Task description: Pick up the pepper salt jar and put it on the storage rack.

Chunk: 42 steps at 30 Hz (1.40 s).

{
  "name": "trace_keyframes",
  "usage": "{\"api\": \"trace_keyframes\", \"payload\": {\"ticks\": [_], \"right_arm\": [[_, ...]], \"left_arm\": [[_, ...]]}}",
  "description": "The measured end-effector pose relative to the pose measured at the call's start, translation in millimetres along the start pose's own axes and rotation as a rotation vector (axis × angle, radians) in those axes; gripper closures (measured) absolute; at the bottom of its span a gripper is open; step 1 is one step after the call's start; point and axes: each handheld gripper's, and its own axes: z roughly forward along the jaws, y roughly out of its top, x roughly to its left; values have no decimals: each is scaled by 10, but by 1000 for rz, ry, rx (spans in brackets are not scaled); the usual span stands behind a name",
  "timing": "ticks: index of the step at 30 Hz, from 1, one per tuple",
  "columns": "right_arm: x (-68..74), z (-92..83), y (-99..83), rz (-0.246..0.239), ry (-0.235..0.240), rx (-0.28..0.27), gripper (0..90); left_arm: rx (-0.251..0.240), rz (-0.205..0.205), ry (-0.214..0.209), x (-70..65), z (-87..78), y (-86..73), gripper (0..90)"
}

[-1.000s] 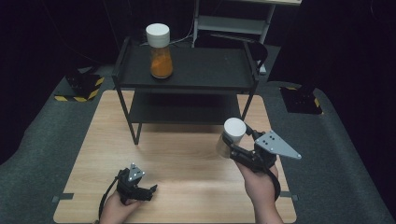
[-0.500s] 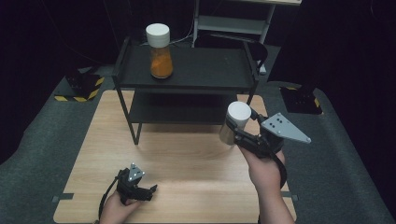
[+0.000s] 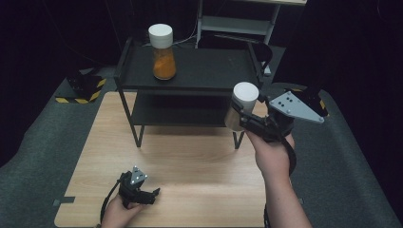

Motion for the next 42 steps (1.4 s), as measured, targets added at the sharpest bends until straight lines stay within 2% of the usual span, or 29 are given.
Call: {"api": "trace_keyframes", "payload": {"ticks": [12, 18, 25, 30, 34, 42], "right_arm": [[-9, 227, 286, 3, -9, -5, 338], [2, 400, 417, 20, -15, -11, 339], [-4, 552, 514, 28, -27, -10, 338], [-15, 678, 615, 10, -46, 5, 338], [-62, 775, 655, 25, -56, 1, 338], [-104, 907, 696, 17, -74, 11, 338]], "left_arm": [[1, 1, -1, 2, -1, 2, 4], [1, 0, 0, 1, -1, 2, 4], [0, 2, -4, 3, -2, -2, 4], [0, 1, -4, 3, -2, -2, 4], [0, 1, -3, 2, -2, -2, 4], [0, 1, -4, 4, -2, -1, 4]]}}
